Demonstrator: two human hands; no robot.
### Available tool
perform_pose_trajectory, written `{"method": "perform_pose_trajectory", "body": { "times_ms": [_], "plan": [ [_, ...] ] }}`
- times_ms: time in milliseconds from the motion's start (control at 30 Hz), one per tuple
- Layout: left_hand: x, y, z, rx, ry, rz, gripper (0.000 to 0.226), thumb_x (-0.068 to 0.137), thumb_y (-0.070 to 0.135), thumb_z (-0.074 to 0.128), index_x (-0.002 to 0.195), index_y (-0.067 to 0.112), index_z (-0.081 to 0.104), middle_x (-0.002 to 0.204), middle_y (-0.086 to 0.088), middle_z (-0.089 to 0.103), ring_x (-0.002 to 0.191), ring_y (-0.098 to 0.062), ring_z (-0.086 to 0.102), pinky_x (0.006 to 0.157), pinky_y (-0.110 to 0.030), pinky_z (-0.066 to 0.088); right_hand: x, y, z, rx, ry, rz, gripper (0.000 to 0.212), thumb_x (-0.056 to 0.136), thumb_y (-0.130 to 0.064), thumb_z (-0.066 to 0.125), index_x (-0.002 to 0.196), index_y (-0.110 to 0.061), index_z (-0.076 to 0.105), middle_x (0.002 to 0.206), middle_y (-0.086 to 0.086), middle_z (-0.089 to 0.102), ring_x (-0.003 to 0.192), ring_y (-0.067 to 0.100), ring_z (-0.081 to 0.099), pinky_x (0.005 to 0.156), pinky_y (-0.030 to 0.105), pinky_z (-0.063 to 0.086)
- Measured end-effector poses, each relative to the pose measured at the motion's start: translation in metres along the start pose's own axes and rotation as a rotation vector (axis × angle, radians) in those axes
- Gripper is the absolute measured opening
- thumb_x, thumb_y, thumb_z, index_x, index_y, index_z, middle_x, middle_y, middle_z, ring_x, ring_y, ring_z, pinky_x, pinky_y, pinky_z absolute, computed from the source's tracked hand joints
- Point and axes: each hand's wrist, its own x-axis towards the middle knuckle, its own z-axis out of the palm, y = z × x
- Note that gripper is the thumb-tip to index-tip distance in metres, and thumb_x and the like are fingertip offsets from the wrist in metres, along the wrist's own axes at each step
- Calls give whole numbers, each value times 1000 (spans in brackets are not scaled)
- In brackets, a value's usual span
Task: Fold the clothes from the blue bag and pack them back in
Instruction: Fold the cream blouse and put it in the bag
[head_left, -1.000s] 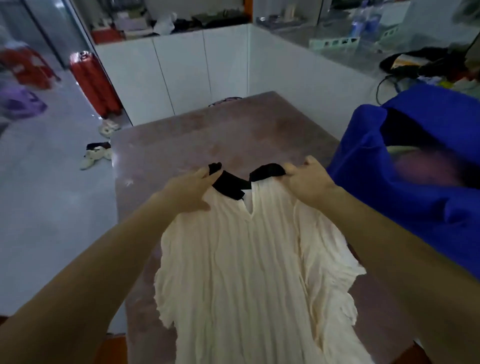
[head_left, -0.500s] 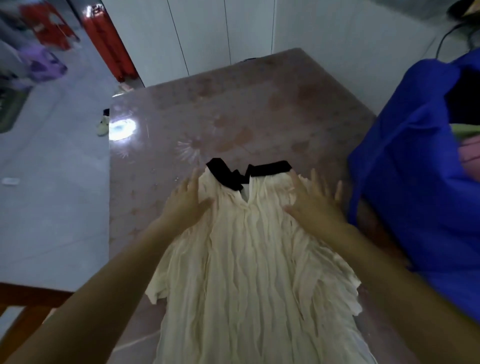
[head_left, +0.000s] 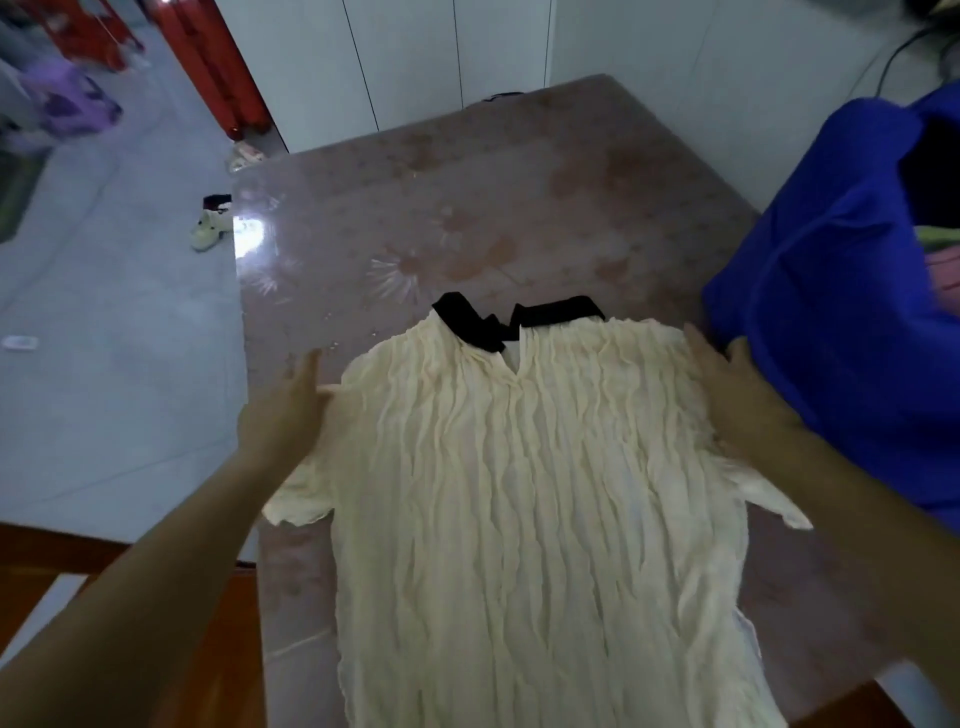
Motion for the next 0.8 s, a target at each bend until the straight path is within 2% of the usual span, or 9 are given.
{"method": "perform_pose_trajectory", "body": {
  "times_ms": [67, 200, 267, 333, 467, 567, 633, 733, 800],
  "plan": [
    [5, -9, -3, 11, 7, 11, 57, 96, 37, 47, 145, 21, 23, 141, -15, 42, 113, -40, 53, 85, -51, 45, -18, -29, 8, -12, 39, -95, 63, 99, -27, 38, 151, -14, 6, 156, 18, 6, 142, 33, 11, 114, 38, 9],
    [-1, -32, 13, 54, -264, 5, 65, 90, 38, 57, 142, 13, 27, 139, -16, 44, 119, -37, 49, 92, -49, 45, -128, -105, 70, -147, -244, -289, 72, 81, -76, 10, 131, -49, -35, 142, -4, -43, 137, 19, -30, 113, 45, -14],
    [-4, -45, 19, 52, -258, 59, 60, 88, 33, 59, 137, 13, 31, 132, -17, 49, 114, -37, 51, 89, -47, 46, -185, -133, 108, -126, -293, -335, 73, 77, -80, 3, 137, -50, -24, 154, 1, -22, 144, 22, -10, 115, 49, 0],
    [-4, -55, 19, 25, -208, 99, 48, 89, 26, 56, 130, 12, 35, 122, -18, 56, 106, -38, 55, 84, -45, 48, -218, -141, 142, -134, -289, -291, 79, 83, -73, 24, 149, -35, 4, 154, 9, 27, 138, 30, 33, 107, 55, 30],
    [-1, -55, 14, -94, -207, 110, 48, 91, 28, 55, 132, 11, 36, 122, -19, 57, 106, -38, 57, 84, -42, 44, -266, -161, 160, 14, -94, -250, 78, 79, -59, 47, 144, -20, 31, 125, 7, 59, 118, 23, 49, 106, 48, 27],
    [0, -54, 13, -90, -266, 135, 62, 89, 41, 58, 138, 16, 29, 128, -19, 53, 111, -39, 55, 87, -43, 43, -306, -191, 174, 54, -11, -288, 79, 68, -68, 54, 132, -22, 46, 86, 1, 64, 79, 20, 60, 94, 45, 35],
    [0, -56, 15, -76, -293, 168, 65, 88, 38, 59, 140, 17, 25, 130, -20, 51, 113, -40, 53, 90, -44, 44, -328, -201, 188, 13, -31, -270, 84, 62, -68, 57, 130, -20, 49, 76, 1, 63, 66, 22, 61, 86, 45, 37],
    [-1, -57, 15, -76, -280, 232, 67, 89, 21, 55, 146, 22, 20, 133, -17, 49, 115, -40, 51, 93, -45, 45, -344, -202, 198, -38, 45, -202, 76, 62, -37, 62, 133, -14, 45, 66, 1, 60, 57, 23, 57, 75, 41, 36],
    [0, -53, 10, -136, -263, 247, 69, 89, 15, 52, 148, 23, 18, 133, -17, 49, 114, -39, 51, 94, -44, 44, -346, -202, 195, -54, 43, -150, 73, 65, -20, 52, 136, -12, 40, 59, -2, 56, 50, 19, 54, 68, 37, 35]
  ]
}}
